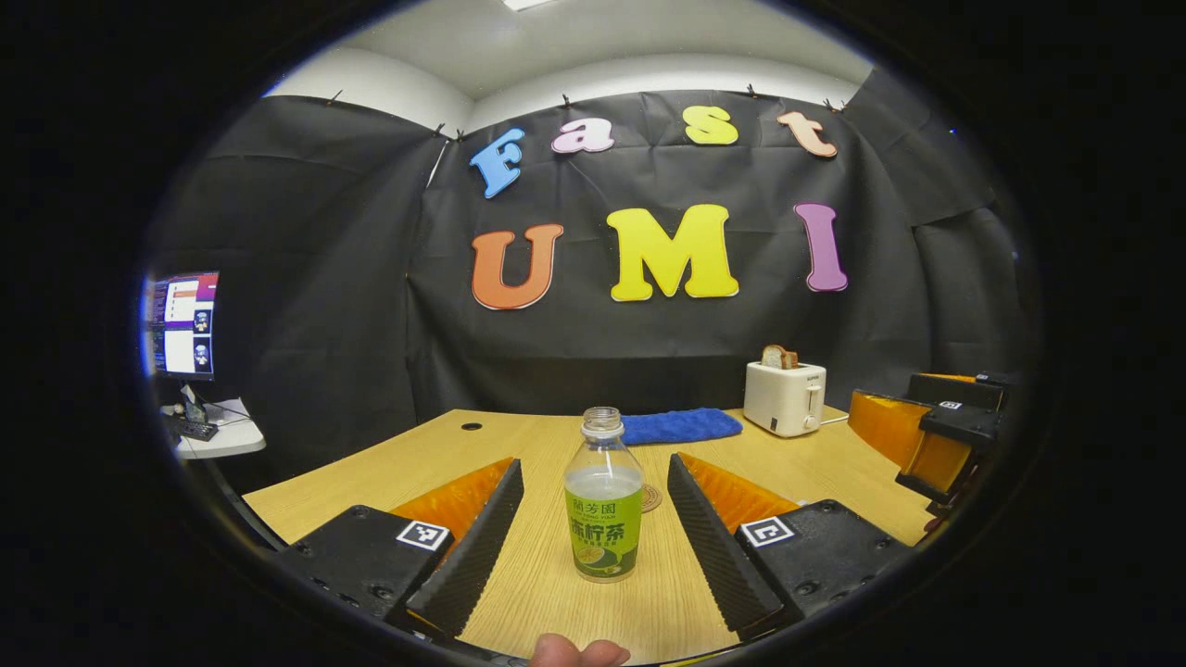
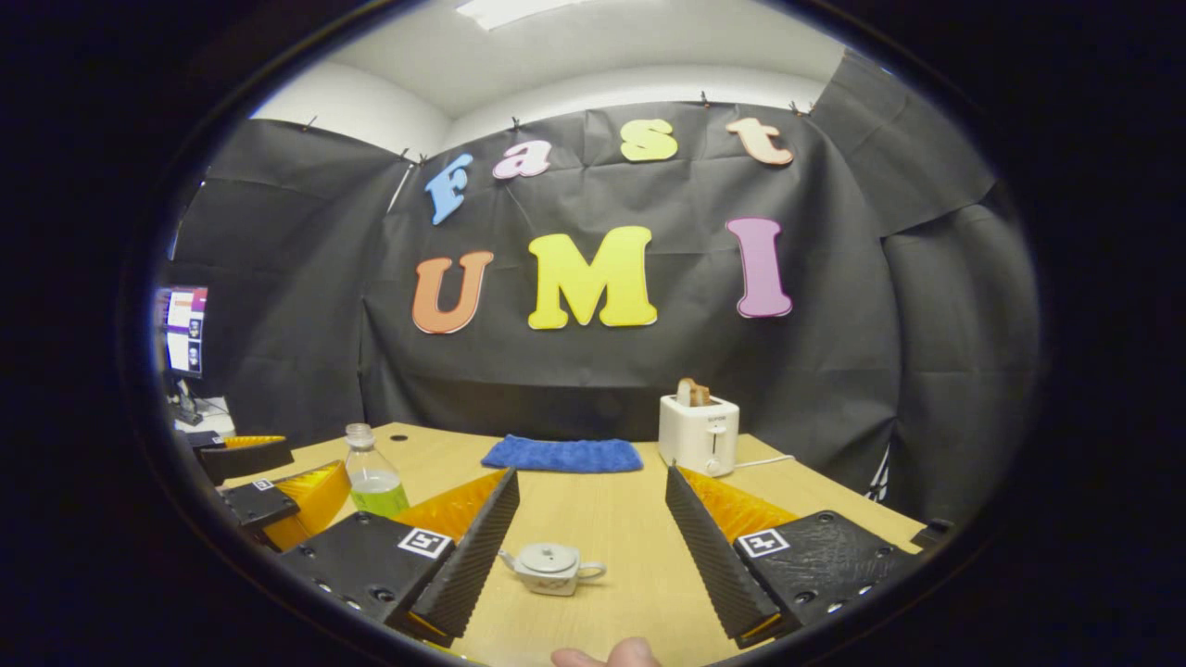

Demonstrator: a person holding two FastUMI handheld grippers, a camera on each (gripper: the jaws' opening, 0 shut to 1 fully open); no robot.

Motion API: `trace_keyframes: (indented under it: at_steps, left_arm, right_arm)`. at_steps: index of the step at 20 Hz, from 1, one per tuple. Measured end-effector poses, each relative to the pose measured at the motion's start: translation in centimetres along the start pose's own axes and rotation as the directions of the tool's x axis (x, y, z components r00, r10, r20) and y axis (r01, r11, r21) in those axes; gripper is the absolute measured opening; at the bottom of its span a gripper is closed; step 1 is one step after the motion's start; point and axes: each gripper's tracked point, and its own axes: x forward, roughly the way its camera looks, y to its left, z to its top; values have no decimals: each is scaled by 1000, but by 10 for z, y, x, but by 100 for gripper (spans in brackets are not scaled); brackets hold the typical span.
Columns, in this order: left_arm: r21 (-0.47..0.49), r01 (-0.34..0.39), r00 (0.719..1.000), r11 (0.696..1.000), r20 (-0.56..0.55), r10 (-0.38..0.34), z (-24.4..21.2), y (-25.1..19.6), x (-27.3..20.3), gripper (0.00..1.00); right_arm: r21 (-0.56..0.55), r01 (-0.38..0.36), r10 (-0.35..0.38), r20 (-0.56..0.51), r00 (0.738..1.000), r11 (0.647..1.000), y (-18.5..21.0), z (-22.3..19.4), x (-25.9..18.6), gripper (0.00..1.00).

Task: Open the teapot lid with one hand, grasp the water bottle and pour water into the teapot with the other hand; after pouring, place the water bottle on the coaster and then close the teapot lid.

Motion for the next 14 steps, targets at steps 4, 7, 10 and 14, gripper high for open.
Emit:
trace_keyframes:
  at_steps: [4,7,10,14]
  left_arm:
    - [-8,-2,1000,1000,-1,2,1,4,0,98]
    - [-15,-14,1000,1000,-2,14,1,10,1,98]
    - [-22,-27,1000,999,-4,27,2,18,2,98]
    - [-35,-39,999,999,-6,39,4,28,4,98]
  right_arm:
    - [-12,-7,6,-31,999,1000,5,-16,10,96]
    - [-4,-15,14,-62,998,1000,13,-32,22,96]
    - [-5,-16,16,-75,997,1000,20,-47,40,96]
    - [7,-17,17,-117,993,1000,27,-75,66,96]
